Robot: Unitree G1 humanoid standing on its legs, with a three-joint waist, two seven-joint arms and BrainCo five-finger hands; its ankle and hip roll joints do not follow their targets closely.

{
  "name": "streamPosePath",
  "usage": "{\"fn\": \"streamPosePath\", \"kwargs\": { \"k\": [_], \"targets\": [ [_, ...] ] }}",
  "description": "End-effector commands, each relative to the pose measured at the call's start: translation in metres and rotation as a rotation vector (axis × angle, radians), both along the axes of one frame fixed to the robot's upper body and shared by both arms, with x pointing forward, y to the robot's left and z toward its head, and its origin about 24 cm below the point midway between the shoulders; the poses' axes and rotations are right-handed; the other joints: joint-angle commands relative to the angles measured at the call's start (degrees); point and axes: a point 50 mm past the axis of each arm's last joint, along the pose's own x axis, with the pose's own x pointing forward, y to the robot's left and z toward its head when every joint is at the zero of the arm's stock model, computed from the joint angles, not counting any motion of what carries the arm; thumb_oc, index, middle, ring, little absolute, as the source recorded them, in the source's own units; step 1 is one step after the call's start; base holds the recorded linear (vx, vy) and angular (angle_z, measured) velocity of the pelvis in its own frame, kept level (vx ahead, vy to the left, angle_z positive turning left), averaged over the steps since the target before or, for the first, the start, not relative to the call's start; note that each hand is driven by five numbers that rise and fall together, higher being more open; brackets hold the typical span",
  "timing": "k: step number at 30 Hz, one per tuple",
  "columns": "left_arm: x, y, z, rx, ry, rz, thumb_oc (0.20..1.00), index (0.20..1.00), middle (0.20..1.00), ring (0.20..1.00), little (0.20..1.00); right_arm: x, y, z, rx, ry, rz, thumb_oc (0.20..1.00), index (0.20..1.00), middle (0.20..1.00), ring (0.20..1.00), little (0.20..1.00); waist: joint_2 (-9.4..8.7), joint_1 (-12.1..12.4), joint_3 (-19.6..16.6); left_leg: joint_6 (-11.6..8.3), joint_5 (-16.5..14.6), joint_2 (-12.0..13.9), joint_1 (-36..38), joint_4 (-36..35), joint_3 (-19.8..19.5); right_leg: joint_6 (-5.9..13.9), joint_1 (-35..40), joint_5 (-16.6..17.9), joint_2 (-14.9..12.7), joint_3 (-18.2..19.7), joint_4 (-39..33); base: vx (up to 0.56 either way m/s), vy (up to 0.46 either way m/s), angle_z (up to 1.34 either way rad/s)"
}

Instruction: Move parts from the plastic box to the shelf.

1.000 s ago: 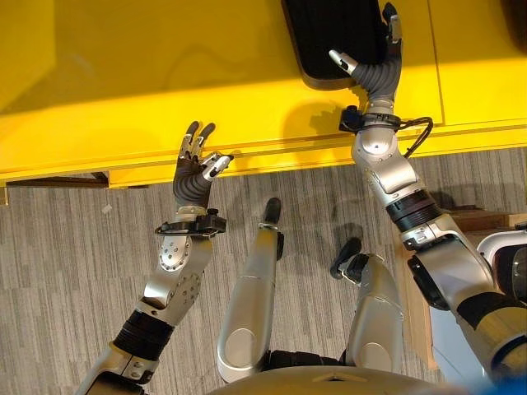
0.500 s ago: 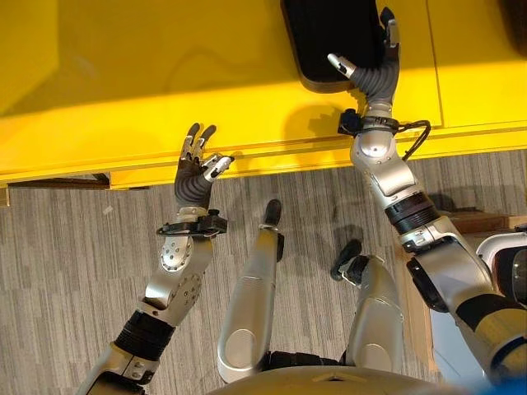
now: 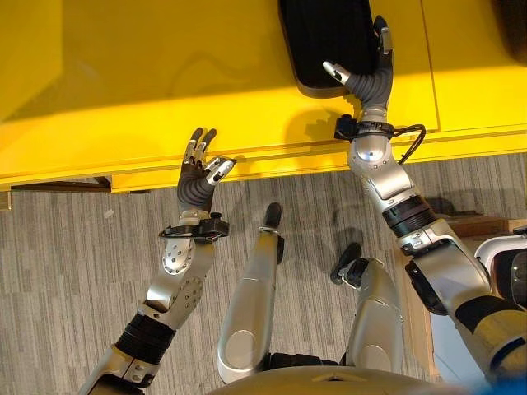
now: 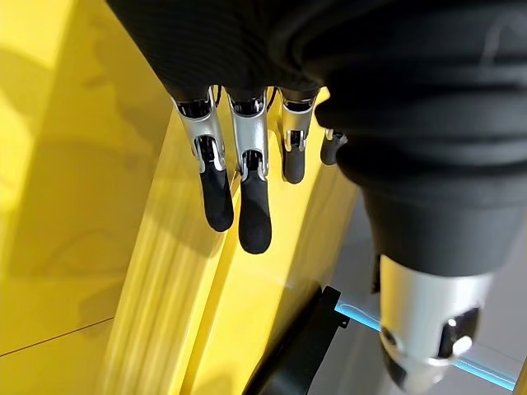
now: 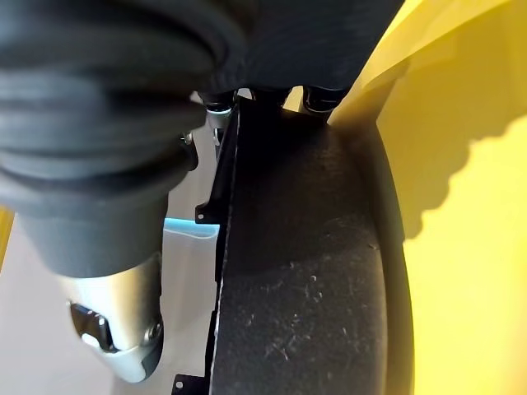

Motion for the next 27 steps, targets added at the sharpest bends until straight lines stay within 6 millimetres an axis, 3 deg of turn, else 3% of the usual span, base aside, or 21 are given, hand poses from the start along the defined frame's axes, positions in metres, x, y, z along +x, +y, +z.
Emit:
{"fn": "streamPosePath", "kwargs": {
  "k": [1, 6, 14, 25, 26, 27],
  "targets": [
    [-0.006, -0.010, -0.005, 0.003, 0.014, -0.031, 1.000, 1.000, 1.000, 1.000, 1.000, -0.007, 0.019, -0.015, 0.014, 0.043, 0.087, 1.000, 1.000, 1.000, 1.000, 1.000, 0.36, 2.24, 2.21, 0.88, -4.88, 1.38, -1.37, 2.44, 1.34, 0.99, 2.47, -2.08, 1.33, 1.80, 0.50, 0.00, 0.000, 0.00],
    [-0.007, -0.009, -0.005, 0.004, 0.012, -0.022, 1.000, 1.000, 1.000, 1.000, 1.000, -0.013, 0.008, -0.003, 0.004, -0.039, 0.035, 1.000, 1.000, 1.000, 1.000, 1.000, 0.10, 1.93, 2.21, 0.82, -4.93, 1.45, -1.17, 2.35, 1.42, 0.98, 2.59, -2.19, 1.37, 1.82, 0.54, 0.00, 0.000, 0.00],
    [-0.008, -0.010, -0.004, 0.009, 0.005, -0.018, 1.000, 1.000, 1.000, 1.000, 1.000, -0.031, -0.029, 0.021, 0.029, -0.219, -0.124, 1.000, 1.000, 1.000, 1.000, 1.000, -0.62, 0.68, 2.21, 0.87, -5.22, 1.65, -0.96, 2.61, 1.54, 0.95, 2.49, -2.56, 1.48, 2.36, 0.87, 0.00, 0.000, 0.00],
    [-0.009, -0.009, -0.003, 0.017, -0.005, -0.015, 1.000, 1.000, 1.000, 1.000, 1.000, -0.049, -0.055, 0.024, -0.009, -0.313, -0.253, 1.000, 1.000, 1.000, 1.000, 1.000, -1.30, -0.72, 2.21, 0.77, -5.35, 2.04, -0.57, 2.67, 1.82, 0.95, 2.52, -2.82, 1.64, 2.76, 1.08, -0.01, 0.003, -0.01],
    [-0.009, -0.009, -0.002, 0.021, -0.011, -0.017, 1.000, 1.000, 1.000, 1.000, 1.000, -0.052, -0.056, 0.024, -0.026, -0.326, -0.257, 1.000, 1.000, 1.000, 1.000, 1.000, -1.18, -0.87, 2.21, 1.09, -3.72, 2.14, -1.39, 2.12, 1.80, 0.53, 1.65, -1.66, 1.62, 2.37, 0.86, 0.00, 0.000, 0.00],
    [-0.009, -0.009, -0.002, 0.021, -0.008, -0.017, 1.000, 1.000, 1.000, 1.000, 1.000, -0.052, -0.056, 0.024, -0.027, -0.323, -0.257, 1.000, 1.000, 1.000, 1.000, 1.000, -1.39, -0.91, 2.21, 0.77, -5.15, 2.10, -0.59, 2.52, 1.77, 0.95, 2.48, -2.70, 1.68, 2.78, 0.96, -0.08, 0.017, -0.02]
  ]
}}
